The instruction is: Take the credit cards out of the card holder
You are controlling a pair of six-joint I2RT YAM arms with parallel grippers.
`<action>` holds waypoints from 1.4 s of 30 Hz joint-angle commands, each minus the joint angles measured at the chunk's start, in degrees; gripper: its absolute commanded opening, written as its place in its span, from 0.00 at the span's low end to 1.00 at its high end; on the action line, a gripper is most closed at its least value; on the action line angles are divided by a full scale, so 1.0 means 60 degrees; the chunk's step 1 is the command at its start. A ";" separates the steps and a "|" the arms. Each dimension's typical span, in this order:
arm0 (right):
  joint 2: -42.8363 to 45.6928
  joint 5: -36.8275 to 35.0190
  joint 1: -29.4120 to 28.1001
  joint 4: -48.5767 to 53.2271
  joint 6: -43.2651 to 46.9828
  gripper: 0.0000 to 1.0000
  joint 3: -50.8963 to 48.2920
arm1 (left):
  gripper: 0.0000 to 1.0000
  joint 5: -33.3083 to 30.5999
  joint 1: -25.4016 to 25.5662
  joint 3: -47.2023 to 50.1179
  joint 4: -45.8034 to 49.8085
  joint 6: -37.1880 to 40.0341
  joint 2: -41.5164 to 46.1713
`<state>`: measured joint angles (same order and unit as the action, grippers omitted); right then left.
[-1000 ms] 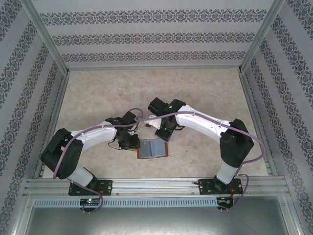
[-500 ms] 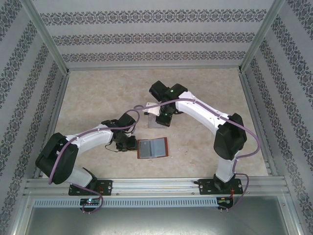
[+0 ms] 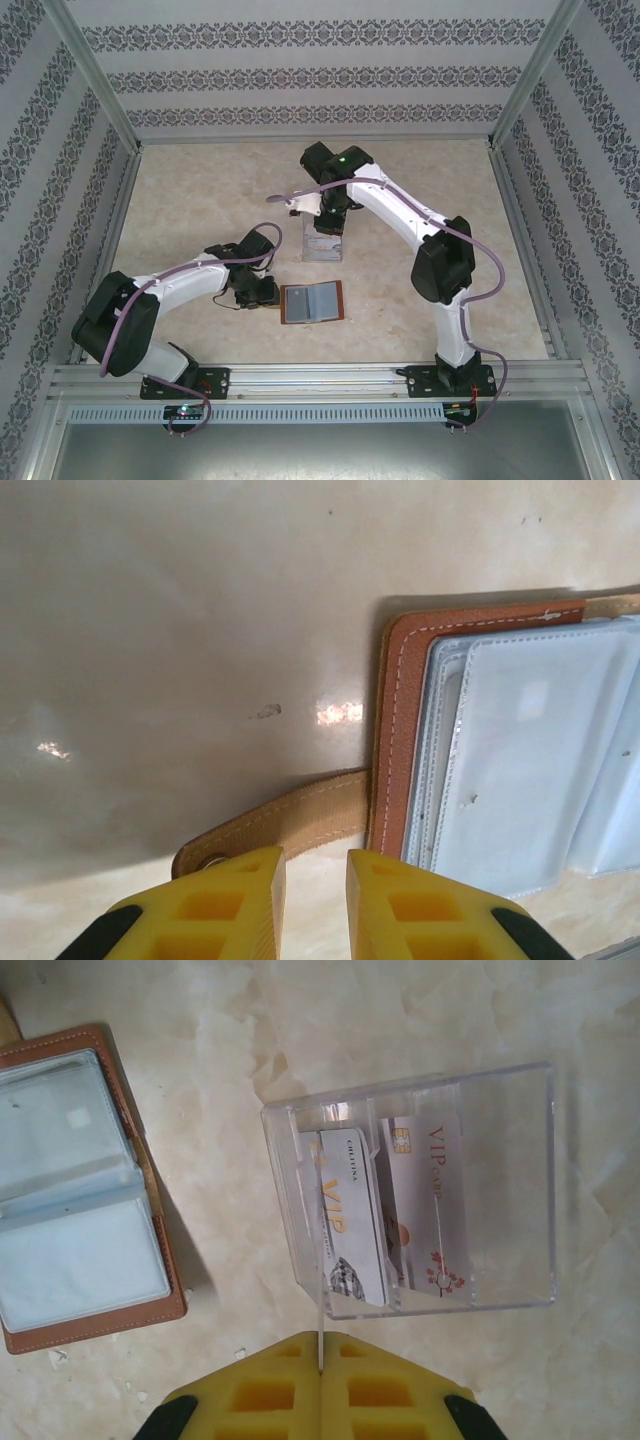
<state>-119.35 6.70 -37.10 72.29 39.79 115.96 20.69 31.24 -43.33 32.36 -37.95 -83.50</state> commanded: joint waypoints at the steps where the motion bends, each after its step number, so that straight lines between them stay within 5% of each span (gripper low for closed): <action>1: -0.0494 0.0062 0.0183 0.0748 0.0568 0.00 0.0712 | 0.23 -0.0084 -0.0170 -0.0058 0.0012 -0.0102 0.0075; 16: -0.2624 -0.0166 0.0531 0.2103 0.1538 0.00 0.3632 | 0.23 -0.0041 -0.0439 -0.0214 0.0071 -0.0078 -0.0173; 42: -0.3552 -0.0107 0.0647 0.2365 0.1905 0.00 0.4067 | 0.23 -0.0032 -0.0481 -0.0227 0.0173 -0.0133 -0.0206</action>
<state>-138.56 5.54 -33.85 84.36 49.93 138.87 20.71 29.12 -43.53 32.38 -37.95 -84.38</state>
